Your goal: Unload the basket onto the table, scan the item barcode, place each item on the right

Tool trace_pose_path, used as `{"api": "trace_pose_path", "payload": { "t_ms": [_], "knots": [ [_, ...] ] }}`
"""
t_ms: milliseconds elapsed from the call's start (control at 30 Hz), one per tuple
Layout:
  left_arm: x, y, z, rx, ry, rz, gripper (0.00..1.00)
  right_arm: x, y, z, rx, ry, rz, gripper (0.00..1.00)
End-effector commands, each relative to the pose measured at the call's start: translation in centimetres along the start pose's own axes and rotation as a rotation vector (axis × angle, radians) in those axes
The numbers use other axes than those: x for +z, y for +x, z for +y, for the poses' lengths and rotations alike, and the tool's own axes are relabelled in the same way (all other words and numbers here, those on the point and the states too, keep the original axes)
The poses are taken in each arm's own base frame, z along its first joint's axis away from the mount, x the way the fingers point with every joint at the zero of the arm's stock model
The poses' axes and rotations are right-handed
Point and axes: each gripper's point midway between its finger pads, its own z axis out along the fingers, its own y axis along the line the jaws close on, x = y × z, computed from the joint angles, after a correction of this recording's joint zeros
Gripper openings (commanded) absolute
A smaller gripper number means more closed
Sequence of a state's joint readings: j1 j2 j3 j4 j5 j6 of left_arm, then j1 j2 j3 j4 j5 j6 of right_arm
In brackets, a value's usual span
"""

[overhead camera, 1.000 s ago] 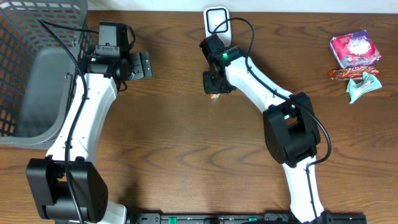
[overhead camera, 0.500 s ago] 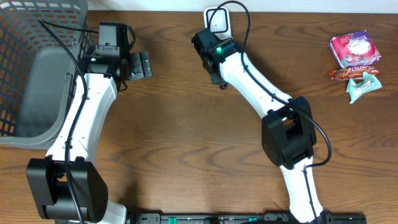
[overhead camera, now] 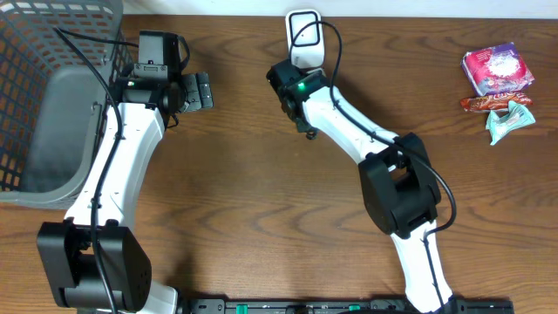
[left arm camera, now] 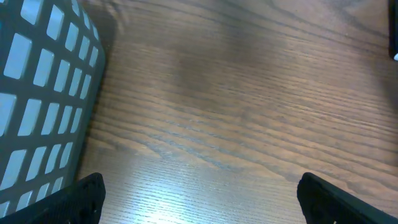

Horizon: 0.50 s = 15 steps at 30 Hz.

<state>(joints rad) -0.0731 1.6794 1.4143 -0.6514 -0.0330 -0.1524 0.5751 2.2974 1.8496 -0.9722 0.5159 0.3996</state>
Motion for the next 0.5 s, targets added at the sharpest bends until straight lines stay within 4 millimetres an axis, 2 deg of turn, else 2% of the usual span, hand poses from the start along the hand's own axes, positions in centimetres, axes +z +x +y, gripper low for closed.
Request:
{"api": "trace_pose_path", "payload": {
  "t_ms": [0,200,267,367,467],
  "knots": [
    [0.3,0.2,0.4,0.007,-0.014,0.010,0.98,-0.2,0.9,3.2,-0.016,-0.114,0.029,0.33],
    [0.3,0.2,0.4,0.006,-0.014,0.010,0.98,-1.1,1.1,6.0,-0.023,-0.227,0.030,0.84],
    [0.3,0.2,0.4,0.006,-0.014,0.010,0.98,-1.4,1.1,7.0,-0.024,-0.267,0.028,0.90],
    [0.3,0.2,0.4,0.006,-0.014,0.010,0.98,-2.0,0.9,8.2,-0.019,-0.333,0.026,0.93],
    [0.3,0.2,0.4,0.007,-0.014,0.010,0.98,-2.6,0.3,8.6,-0.008,-0.372,0.020,0.96]
  ]
}}
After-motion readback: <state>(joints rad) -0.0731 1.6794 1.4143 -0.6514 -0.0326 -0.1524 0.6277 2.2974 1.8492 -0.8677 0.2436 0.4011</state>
